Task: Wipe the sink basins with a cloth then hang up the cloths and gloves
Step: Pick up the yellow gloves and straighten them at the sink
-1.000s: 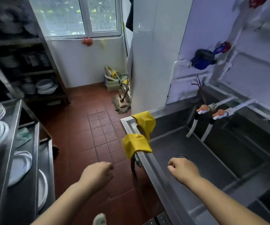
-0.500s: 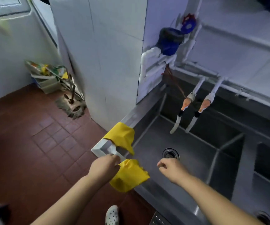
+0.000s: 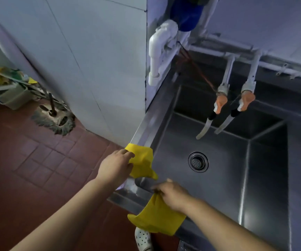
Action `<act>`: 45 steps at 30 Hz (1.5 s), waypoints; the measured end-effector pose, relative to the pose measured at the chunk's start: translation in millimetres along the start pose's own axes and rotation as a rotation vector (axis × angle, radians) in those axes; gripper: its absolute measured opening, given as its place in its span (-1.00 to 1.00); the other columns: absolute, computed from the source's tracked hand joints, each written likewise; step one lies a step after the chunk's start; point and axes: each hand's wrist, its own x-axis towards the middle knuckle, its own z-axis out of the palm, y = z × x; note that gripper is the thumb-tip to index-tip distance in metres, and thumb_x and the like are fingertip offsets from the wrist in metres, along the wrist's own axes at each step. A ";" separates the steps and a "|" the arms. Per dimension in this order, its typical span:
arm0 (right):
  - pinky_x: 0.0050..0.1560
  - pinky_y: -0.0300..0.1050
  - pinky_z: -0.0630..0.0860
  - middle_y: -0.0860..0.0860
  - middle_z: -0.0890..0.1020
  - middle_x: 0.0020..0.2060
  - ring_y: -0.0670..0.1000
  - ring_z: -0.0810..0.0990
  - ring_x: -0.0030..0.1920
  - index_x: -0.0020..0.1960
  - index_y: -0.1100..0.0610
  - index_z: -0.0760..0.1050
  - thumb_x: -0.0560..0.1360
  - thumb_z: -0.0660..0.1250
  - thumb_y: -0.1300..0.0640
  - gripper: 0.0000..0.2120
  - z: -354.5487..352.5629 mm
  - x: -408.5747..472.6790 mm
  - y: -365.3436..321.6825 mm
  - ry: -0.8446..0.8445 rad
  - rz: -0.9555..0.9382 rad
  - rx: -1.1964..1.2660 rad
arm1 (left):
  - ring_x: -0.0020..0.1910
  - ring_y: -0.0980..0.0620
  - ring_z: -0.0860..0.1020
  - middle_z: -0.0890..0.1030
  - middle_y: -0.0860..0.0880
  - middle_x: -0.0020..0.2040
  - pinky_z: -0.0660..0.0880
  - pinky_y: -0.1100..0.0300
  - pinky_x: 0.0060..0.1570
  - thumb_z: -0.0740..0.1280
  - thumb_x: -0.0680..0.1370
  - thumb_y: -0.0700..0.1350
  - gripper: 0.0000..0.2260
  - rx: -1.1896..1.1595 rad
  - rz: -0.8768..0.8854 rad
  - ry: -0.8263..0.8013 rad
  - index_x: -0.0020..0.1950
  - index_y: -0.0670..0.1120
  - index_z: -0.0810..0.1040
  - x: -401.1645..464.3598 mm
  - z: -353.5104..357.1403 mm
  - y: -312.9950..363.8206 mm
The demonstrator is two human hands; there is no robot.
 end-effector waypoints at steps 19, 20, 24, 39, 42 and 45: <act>0.04 -0.19 0.24 -0.06 0.55 -0.13 0.04 0.43 0.04 -0.13 0.02 0.65 0.42 0.40 0.10 -0.93 -81.0 -95.6 34.4 0.528 -0.024 -0.210 | 0.14 -0.04 0.41 0.53 0.01 0.03 0.31 0.16 0.06 0.23 0.53 -0.06 -0.82 0.291 0.219 -0.099 0.09 0.01 0.54 64.6 -12.4 25.2; 0.01 -0.19 0.23 -0.06 0.56 -0.17 0.03 0.45 0.02 -0.18 0.01 0.65 0.38 0.44 0.10 -0.97 -82.9 -101.3 35.8 0.566 -0.029 -0.246 | 0.09 -0.04 0.44 0.53 0.00 -0.01 0.32 0.15 0.01 0.23 0.53 -0.06 -0.85 0.242 0.232 -0.111 0.06 0.00 0.53 62.9 -14.9 28.0; 0.00 -0.17 0.20 -0.13 0.58 -0.20 -0.03 0.51 0.01 -0.28 -0.04 0.58 0.28 0.49 0.08 -0.91 -87.1 -127.6 37.0 0.660 -0.082 -0.322 | -0.11 -0.11 0.52 0.53 -0.06 -0.16 0.29 0.13 -0.29 0.26 0.52 -0.07 -0.93 0.016 0.252 -0.107 -0.01 0.00 0.46 53.1 -32.2 50.4; 0.30 0.01 0.38 -0.15 0.52 -0.35 -0.07 0.53 -0.24 -0.27 -0.06 0.56 0.27 0.51 0.09 -0.86 -59.3 -352.5 139.6 0.912 -0.046 -0.429 | -0.09 0.13 0.52 0.59 0.19 -0.07 0.33 0.27 -0.25 0.31 0.52 0.01 -0.85 -0.192 0.583 0.192 0.07 0.14 0.56 -56.6 -82.4 330.0; 0.28 -0.02 0.30 -0.16 0.54 -0.34 -0.08 0.54 -0.22 -0.27 -0.07 0.56 0.30 0.48 0.09 -0.89 -41.0 -424.6 183.5 0.971 0.052 -0.418 | -0.09 0.17 0.51 0.57 0.22 -0.10 0.24 0.47 -0.32 0.33 0.51 -0.01 -0.86 -0.216 0.681 0.196 0.05 0.11 0.58 -91.6 -64.8 410.6; 0.23 -0.08 0.29 -0.14 0.53 -0.36 -0.07 0.55 -0.22 -0.30 -0.08 0.56 0.31 0.43 0.06 -0.93 -20.0 -495.8 230.4 0.999 0.169 -0.463 | -0.03 0.14 0.53 0.61 0.18 -0.04 0.33 0.32 -0.23 0.34 0.50 -0.02 -0.86 -0.222 0.762 0.169 0.05 0.09 0.58 -123.0 -40.0 493.1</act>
